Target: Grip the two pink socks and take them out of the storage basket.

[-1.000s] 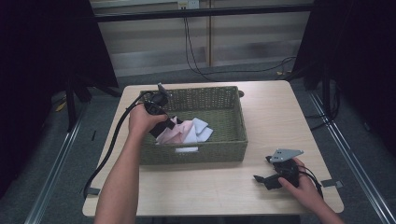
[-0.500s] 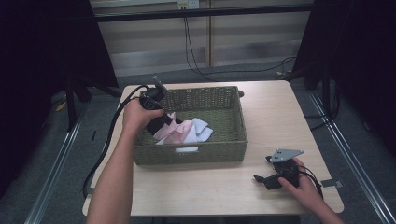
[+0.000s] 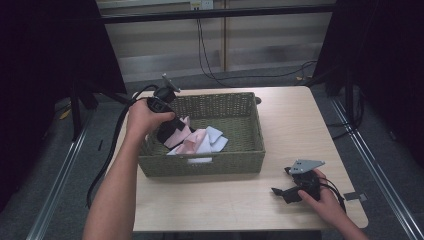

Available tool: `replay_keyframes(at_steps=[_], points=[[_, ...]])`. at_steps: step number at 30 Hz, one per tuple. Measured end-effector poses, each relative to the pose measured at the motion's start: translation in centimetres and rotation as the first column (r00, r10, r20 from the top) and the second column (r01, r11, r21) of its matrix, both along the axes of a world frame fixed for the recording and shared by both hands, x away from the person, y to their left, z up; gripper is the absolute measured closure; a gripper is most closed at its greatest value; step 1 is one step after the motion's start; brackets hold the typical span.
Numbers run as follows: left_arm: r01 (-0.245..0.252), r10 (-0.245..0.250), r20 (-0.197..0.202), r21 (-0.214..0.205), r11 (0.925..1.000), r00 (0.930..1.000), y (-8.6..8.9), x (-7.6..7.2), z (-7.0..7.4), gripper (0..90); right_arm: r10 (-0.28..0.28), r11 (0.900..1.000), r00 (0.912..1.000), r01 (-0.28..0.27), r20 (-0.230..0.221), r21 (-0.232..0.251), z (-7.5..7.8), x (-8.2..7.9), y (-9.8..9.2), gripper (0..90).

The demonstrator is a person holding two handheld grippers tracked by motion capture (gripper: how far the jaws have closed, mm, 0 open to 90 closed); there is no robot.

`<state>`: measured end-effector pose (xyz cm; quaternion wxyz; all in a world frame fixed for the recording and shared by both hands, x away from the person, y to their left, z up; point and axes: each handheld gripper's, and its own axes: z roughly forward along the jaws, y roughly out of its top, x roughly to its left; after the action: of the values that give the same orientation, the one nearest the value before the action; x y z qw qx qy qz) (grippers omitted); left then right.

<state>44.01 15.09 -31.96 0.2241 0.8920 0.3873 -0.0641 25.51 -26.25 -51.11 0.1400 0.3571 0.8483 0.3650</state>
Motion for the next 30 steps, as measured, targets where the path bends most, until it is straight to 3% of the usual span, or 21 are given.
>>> replay_keyframes(at_steps=[30], points=[[0.071,-0.072,-0.015,-0.035,0.9969,0.9973,0.2,-3.2,2.6,79.9,-0.001,1.0000,1.0000,0.001,-0.001,0.000,0.0,0.0,0.0,9.0]])
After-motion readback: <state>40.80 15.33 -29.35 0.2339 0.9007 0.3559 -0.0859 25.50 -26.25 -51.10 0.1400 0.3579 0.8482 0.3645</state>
